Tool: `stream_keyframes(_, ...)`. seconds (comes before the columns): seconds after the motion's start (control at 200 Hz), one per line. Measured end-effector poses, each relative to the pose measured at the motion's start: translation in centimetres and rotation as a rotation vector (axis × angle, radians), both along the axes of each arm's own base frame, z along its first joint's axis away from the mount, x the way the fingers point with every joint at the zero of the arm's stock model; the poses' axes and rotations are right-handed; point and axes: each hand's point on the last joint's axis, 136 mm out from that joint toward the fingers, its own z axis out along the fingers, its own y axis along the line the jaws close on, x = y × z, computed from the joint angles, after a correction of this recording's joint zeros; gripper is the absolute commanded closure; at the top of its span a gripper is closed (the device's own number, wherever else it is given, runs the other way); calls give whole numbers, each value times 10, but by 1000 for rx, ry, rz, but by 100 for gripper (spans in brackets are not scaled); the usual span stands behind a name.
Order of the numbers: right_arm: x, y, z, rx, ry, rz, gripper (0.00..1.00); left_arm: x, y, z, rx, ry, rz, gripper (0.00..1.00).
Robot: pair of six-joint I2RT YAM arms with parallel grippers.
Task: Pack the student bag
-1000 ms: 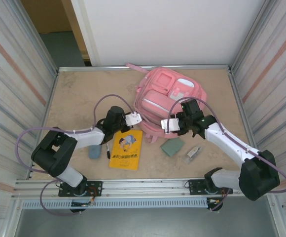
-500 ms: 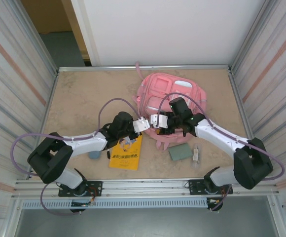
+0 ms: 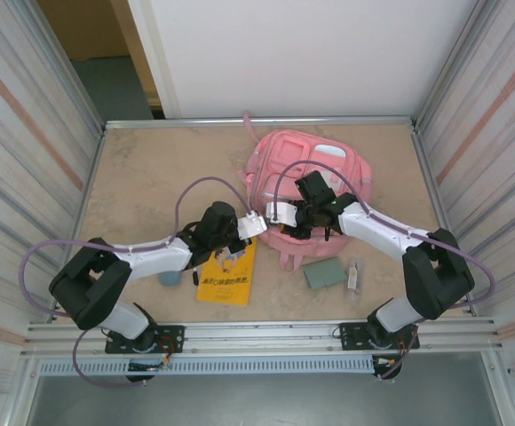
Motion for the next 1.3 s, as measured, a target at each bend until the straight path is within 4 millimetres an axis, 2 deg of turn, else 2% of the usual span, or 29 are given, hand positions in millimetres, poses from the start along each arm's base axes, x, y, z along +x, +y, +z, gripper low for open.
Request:
stream_keyframes(0.15, -2, 0, 2, 6, -14, 12, 100, 9, 6, 4, -25, -4, 12, 100)
stream_keyframes(0.266, -4, -2, 12, 18, -52, 27, 100, 19, 14, 6, -27, -20, 17, 100)
stream_keyframes(0.471, -4, -7, 25, 20, -105, 47, 100, 50, 43, -4, -33, -7, 96, 100)
stream_keyframes(0.491, -5, -7, 25, 19, -106, 48, 95, 53, 45, -5, -31, -3, 100, 100)
stream_keyframes(0.591, -10, -8, 22, 18, -76, 48, 53, 55, 38, 2, -23, 16, 88, 100)
stream_keyframes(0.631, -13, -7, 21, 19, -56, 41, 46, 54, 31, 8, -27, 11, 73, 100)
stream_keyframes(0.646, -14, -7, 21, 22, -50, 36, 40, 53, 29, 10, -31, 10, 68, 100)
stream_keyframes(0.707, -16, -4, 20, 38, -36, 24, 36, 46, 20, 19, -53, 8, 49, 100)
stream_keyframes(0.837, -26, -4, 11, 63, 20, -24, 35, 28, 4, 43, -135, 18, 1, 100)
stream_keyframes(0.922, -27, -5, 9, 78, 49, -61, 37, 20, 0, 50, -165, 22, -14, 100)
stream_keyframes(0.947, -27, -4, 9, 82, 54, -69, 40, 18, 0, 50, -169, 26, -17, 100)
stream_keyframes(1.087, -24, -3, 8, 89, 52, -94, 87, 8, 1, 43, -184, 56, -21, 100)
stream_keyframes(1.137, -23, -6, 7, 73, 41, -97, 100, 4, 1, 39, -183, 68, -23, 100)
stream_keyframes(1.298, -25, -8, 10, 3, -1, -34, 100, 6, 6, 35, -179, 75, -3, 100)
